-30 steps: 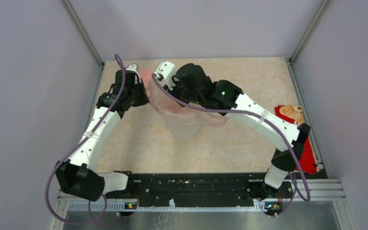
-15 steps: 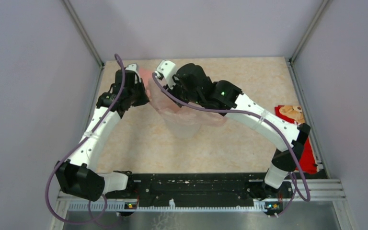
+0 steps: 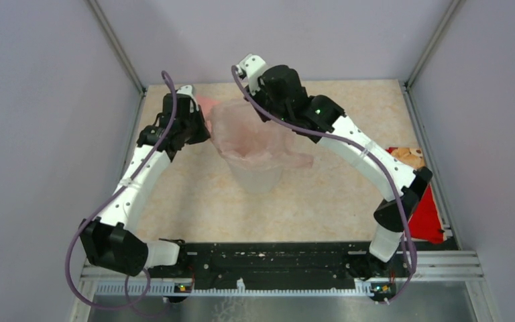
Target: Put the trash bags into the trash bin
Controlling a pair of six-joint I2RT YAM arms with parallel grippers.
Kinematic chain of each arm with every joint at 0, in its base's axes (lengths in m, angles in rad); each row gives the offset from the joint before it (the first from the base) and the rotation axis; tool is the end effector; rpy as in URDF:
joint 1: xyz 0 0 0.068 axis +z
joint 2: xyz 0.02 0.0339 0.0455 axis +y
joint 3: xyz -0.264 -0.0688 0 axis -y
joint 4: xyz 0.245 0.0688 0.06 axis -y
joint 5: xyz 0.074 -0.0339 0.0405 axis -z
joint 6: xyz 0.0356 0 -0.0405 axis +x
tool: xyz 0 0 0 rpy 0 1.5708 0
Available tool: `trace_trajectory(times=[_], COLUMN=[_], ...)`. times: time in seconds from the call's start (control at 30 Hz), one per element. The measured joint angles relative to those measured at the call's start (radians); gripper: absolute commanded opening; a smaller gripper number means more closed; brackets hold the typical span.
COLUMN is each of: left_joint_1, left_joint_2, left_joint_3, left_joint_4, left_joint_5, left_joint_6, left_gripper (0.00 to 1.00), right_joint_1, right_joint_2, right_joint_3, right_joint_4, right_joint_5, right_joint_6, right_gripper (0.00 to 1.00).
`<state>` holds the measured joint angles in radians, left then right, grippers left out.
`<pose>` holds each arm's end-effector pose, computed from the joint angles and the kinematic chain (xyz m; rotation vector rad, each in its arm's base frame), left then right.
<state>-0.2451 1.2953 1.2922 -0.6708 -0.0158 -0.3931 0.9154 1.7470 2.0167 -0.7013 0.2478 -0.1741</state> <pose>0.2708 -0.0672 0.3584 -0.1760 2.2581 -0.3249 0.2416 0.2999 0.4511 -0.8952 1.7837 0.2305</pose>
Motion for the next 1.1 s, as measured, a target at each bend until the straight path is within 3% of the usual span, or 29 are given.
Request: trace_trajectory(times=[0.23, 0.63, 1.1], left_joint_1=[0.0, 0.001, 0.0], left_joint_2=[0.048, 0.056, 0.061], left_joint_3=[0.002, -0.014, -0.14], left_joint_4=[0.038, 0.085, 0.088], left_joint_5=[0.0, 0.0, 0.052], left_joint_6=[-0.002, -0.017, -0.055], left_gripper=[0.0, 0.0, 0.0], right_joint_1=[-0.114, -0.217, -0.238], right_joint_2=[0.086, 0.223, 0.251], right_joint_3=[0.056, 0.139, 0.14], right_joint_4=[0.087, 0.08, 0.06], right_joint_5=[-0.041, -0.119, -0.135], right_joint_6=[0.061, 0.183, 0.26], right_gripper=[0.0, 0.0, 0.02])
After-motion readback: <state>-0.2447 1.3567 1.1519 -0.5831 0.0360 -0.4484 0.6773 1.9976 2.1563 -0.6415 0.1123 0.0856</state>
